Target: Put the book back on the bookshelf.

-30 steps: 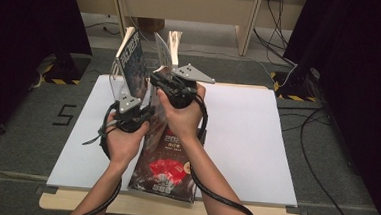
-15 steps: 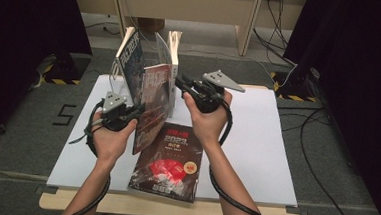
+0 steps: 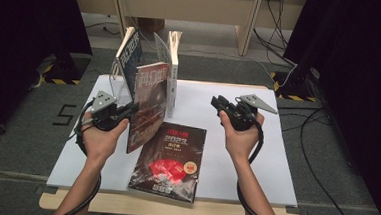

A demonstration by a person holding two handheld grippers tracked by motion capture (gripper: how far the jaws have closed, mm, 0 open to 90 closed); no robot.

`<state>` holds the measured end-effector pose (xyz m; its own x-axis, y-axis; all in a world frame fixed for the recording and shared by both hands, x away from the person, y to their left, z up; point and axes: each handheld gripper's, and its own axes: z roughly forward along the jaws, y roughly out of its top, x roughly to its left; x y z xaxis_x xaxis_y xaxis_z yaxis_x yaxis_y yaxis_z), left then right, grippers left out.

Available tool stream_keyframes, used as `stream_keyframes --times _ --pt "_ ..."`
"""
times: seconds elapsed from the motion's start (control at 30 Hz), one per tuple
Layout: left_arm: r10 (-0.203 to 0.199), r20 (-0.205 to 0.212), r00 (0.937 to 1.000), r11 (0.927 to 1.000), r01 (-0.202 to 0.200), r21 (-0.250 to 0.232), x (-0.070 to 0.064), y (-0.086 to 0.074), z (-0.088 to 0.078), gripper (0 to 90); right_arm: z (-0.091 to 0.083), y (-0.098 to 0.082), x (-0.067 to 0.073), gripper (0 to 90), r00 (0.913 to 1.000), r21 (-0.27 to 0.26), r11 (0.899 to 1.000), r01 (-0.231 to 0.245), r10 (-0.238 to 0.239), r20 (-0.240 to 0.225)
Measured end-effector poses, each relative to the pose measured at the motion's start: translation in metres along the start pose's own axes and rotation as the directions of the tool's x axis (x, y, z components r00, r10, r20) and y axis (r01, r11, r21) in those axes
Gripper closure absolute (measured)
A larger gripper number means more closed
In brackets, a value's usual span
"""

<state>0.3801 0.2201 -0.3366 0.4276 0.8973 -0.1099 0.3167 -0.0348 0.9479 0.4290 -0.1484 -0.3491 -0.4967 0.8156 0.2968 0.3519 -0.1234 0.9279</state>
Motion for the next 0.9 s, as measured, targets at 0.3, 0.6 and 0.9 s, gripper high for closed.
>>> stream_keyframes --times 0.3,0.6,0.9 --pt "0.020 0.006 0.9998 0.9992 -0.020 -0.034 0.007 -0.003 -0.003 84.3 -0.019 -0.032 -0.034 70.0 0.9957 0.051 0.998 -0.047 0.043 0.083" --pt "0.023 0.013 0.9997 0.9970 -0.022 -0.075 0.011 -0.009 -0.006 84.3 -0.030 -0.066 -0.060 69.7 0.9842 0.097 0.990 -0.101 0.086 0.155" --pt "0.028 0.015 0.9995 0.9950 -0.026 -0.096 0.011 -0.012 -0.010 84.3 -0.033 -0.087 -0.074 67.1 0.9730 0.139 0.985 -0.101 0.068 0.221"
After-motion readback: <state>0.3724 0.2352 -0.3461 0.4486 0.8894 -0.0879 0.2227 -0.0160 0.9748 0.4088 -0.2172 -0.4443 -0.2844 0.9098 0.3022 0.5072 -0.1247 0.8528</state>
